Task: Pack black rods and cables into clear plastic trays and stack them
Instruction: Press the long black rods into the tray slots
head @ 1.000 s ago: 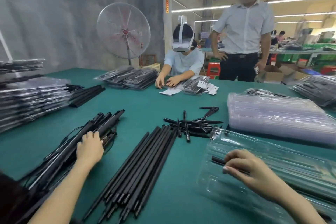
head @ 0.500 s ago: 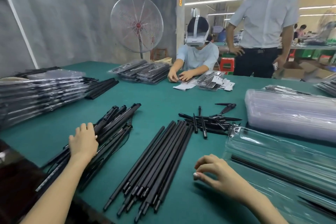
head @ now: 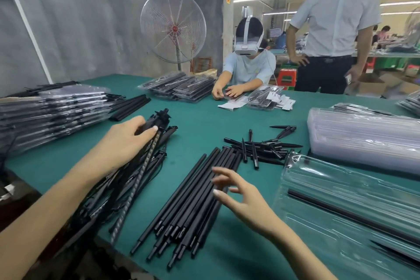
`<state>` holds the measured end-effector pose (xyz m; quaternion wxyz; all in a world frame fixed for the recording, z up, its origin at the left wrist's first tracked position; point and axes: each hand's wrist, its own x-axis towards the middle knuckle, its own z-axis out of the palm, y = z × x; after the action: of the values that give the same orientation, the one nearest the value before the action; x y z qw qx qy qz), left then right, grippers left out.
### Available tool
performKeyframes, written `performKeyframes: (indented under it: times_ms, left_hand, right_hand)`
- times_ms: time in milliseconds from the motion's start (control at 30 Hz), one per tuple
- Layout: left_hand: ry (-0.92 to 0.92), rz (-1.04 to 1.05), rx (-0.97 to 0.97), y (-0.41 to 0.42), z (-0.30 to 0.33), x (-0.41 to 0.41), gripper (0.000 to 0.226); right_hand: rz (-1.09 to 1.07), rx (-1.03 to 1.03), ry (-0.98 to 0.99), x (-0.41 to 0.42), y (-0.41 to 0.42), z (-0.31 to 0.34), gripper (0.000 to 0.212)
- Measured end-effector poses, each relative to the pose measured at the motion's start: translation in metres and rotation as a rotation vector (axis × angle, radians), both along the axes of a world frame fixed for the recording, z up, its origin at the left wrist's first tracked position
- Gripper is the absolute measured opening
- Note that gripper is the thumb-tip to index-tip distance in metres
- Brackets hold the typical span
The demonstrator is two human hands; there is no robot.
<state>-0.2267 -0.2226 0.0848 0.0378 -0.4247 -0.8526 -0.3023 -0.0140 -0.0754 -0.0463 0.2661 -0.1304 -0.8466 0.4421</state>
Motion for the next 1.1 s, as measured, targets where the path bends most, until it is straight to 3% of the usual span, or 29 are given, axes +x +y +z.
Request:
performKeyframes:
  times_ms: [133, 233, 300, 400, 467, 600, 733, 800, 867, 967, 1100]
  left_hand:
    - [0.120, 0.003, 0.102, 0.002, -0.007, 0.017, 0.046]
    - [0.138, -0.032, 0.194, 0.001, -0.017, 0.017, 0.043]
    - [0.054, -0.027, 0.253, -0.008, -0.021, 0.009, 0.042]
    - [-0.218, -0.128, 0.337, -0.033, -0.024, -0.009, 0.031]
    - [-0.221, -0.162, 0.335, -0.048, -0.027, -0.017, 0.013]
    - [0.041, -0.094, 0.325, -0.073, -0.024, -0.028, 0.018]
    - [0.173, 0.024, 0.090, -0.098, -0.023, -0.047, 0.041]
    - [0.085, 0.003, -0.070, -0.107, -0.027, -0.053, 0.046]
    - [-0.030, -0.014, -0.106, -0.113, -0.033, -0.056, 0.048]
    - [-0.151, 0.046, 0.191, -0.112, -0.038, -0.057, 0.032]
    - [-0.307, 0.050, 0.539, -0.102, -0.026, -0.042, 0.033]
  right_hand:
    - [0.200, -0.383, 0.025, -0.052, -0.045, 0.027, 0.084]
    - [0.369, -0.538, 0.054, -0.093, -0.078, 0.035, 0.066]
    - [0.391, -0.593, 0.098, -0.114, -0.094, 0.031, 0.067]
    - [0.378, -0.647, 0.157, -0.135, -0.112, 0.026, 0.084]
    - [0.373, -0.620, 0.168, -0.146, -0.124, 0.025, 0.070]
    - [0.446, -0.532, 0.090, -0.161, -0.153, 0.030, 0.037]
    - [0.617, -0.700, -0.094, -0.164, -0.185, 0.025, 0.043]
    - [0.725, -0.891, -0.192, -0.162, -0.195, 0.024, 0.045]
    - [0.765, -0.986, -0.250, -0.159, -0.195, 0.023, 0.043]
    - [0.684, -0.983, -0.189, -0.152, -0.186, 0.028, 0.029]
    - [0.716, -1.056, -0.121, -0.139, -0.171, 0.048, 0.044]
